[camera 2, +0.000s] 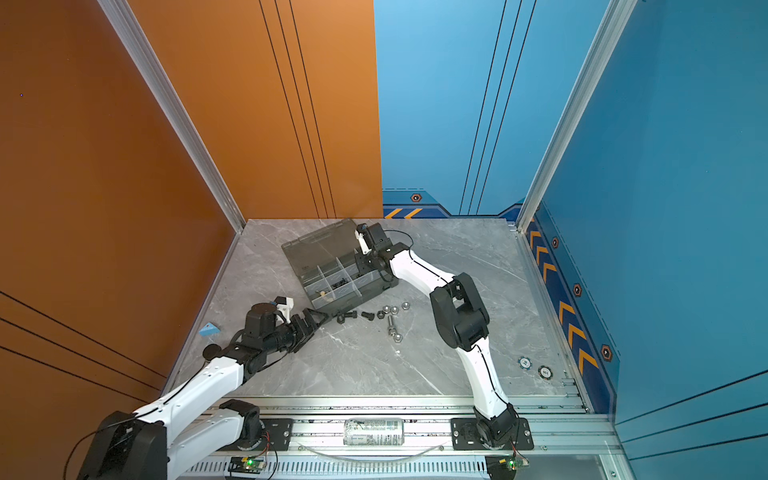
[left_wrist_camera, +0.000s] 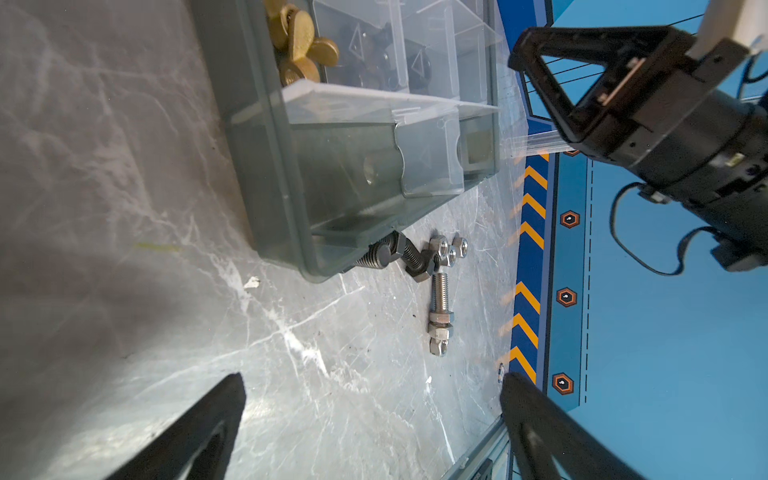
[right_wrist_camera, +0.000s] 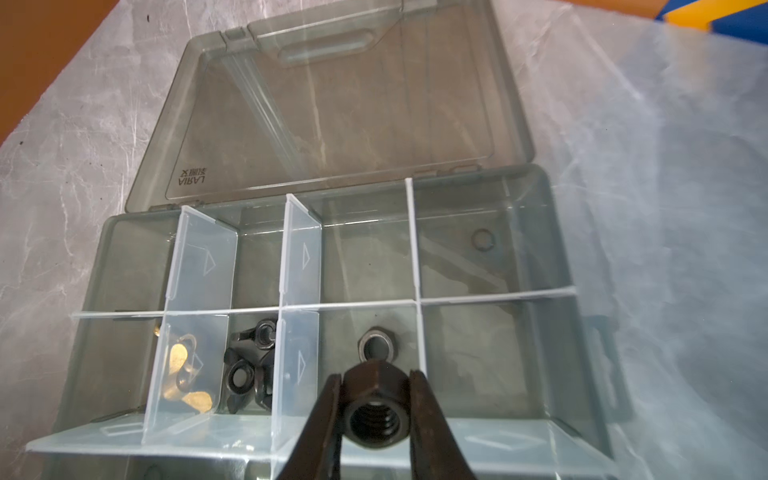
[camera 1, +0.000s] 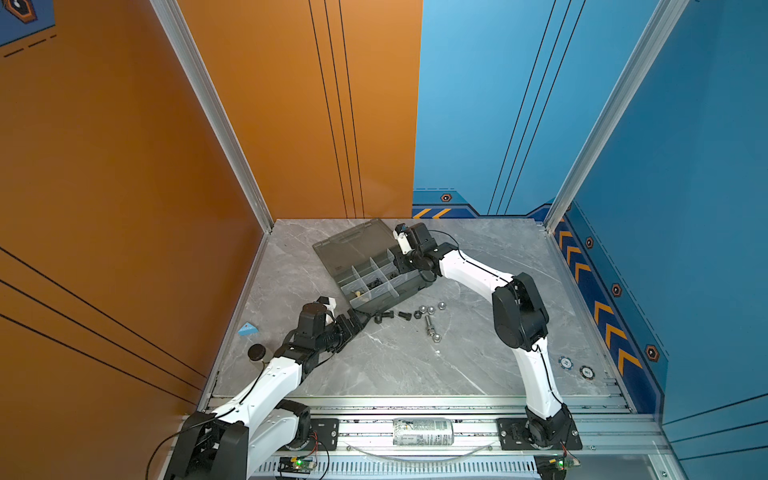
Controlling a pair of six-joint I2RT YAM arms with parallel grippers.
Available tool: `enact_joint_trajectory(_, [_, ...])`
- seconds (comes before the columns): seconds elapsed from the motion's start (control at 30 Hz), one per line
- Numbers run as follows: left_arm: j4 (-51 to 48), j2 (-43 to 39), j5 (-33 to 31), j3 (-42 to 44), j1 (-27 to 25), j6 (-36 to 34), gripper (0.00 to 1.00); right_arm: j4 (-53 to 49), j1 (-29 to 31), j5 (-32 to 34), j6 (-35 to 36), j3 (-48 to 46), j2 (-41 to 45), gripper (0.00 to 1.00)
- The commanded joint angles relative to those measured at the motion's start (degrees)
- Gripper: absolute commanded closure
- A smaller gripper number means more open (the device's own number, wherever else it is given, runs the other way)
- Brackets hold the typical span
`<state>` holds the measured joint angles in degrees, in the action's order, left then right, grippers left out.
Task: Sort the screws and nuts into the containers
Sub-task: 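Lift the black hex nut and carry it over the box with the right gripper, then open the right gripper to drop the hex nut into its compartment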
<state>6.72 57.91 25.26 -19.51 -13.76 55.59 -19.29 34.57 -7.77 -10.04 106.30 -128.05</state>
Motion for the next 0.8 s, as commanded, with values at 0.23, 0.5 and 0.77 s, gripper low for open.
enact_joint_trajectory(0.23, [-0.13, -1.84, 1.23, 0.82, 0.93, 0.48, 0.02, 0.12, 0.58, -2.32, -0.28, 2.86, -2.8, 0.95])
enact_joint_trajectory(0.5, [-0.48, -2.08, 0.59, 1.11, 0.93, 0.79, 0.02, -4.99, 0.6, -2.5, 1.62, 5.69, -3.87, 0.61])
enact_joint_trajectory(0.77, [-1.18, -2.53, 0.46, 1.06, 0.95, 0.79, 0.02, -12.85, 0.55, -3.08, 5.02, 8.1, -1.14, 0.55])
